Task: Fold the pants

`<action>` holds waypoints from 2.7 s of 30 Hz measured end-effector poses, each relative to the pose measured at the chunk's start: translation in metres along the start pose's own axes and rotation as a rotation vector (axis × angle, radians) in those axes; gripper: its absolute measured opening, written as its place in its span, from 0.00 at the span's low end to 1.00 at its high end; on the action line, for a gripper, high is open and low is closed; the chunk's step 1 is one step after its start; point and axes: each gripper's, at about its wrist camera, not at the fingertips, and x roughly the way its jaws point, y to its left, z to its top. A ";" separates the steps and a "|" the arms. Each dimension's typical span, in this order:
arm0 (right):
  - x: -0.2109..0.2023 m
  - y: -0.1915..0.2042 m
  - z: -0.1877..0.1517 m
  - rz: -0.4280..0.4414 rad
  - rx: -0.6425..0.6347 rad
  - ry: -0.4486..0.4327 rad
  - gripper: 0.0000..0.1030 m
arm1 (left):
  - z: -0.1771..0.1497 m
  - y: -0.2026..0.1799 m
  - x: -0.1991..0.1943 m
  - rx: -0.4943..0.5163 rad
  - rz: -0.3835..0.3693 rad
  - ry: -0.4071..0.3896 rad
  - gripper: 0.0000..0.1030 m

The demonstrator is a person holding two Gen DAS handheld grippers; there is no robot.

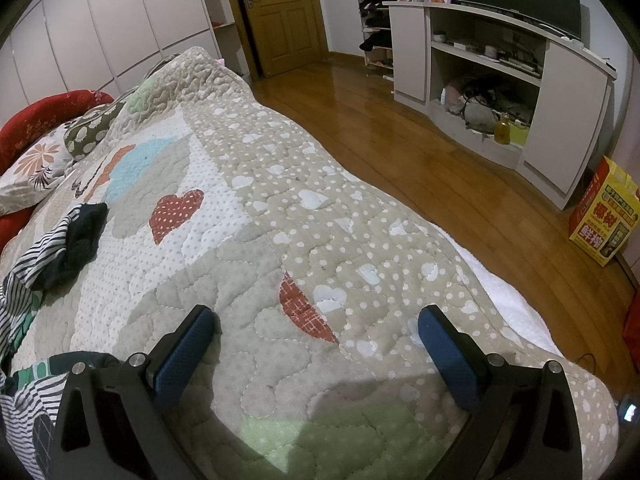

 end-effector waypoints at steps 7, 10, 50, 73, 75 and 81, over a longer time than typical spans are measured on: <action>0.000 0.001 0.001 0.016 -0.007 0.000 0.99 | -0.002 0.003 0.004 -0.007 -0.004 0.015 1.00; -0.003 -0.003 0.002 0.075 -0.004 0.005 0.99 | -0.003 0.007 0.011 -0.021 -0.008 0.041 1.00; -0.095 0.393 -0.094 0.700 -0.759 0.279 0.98 | -0.059 0.180 -0.035 -0.436 -0.127 -0.145 1.00; -0.077 0.480 -0.157 0.622 -0.880 0.366 0.30 | -0.067 0.198 -0.042 -0.478 -0.149 -0.166 1.00; -0.085 0.489 -0.163 0.666 -0.876 0.383 0.30 | -0.066 0.196 -0.043 -0.471 -0.145 -0.166 1.00; -0.094 0.496 -0.174 0.787 -0.847 0.442 0.66 | -0.064 0.191 -0.054 -0.445 -0.141 -0.171 1.00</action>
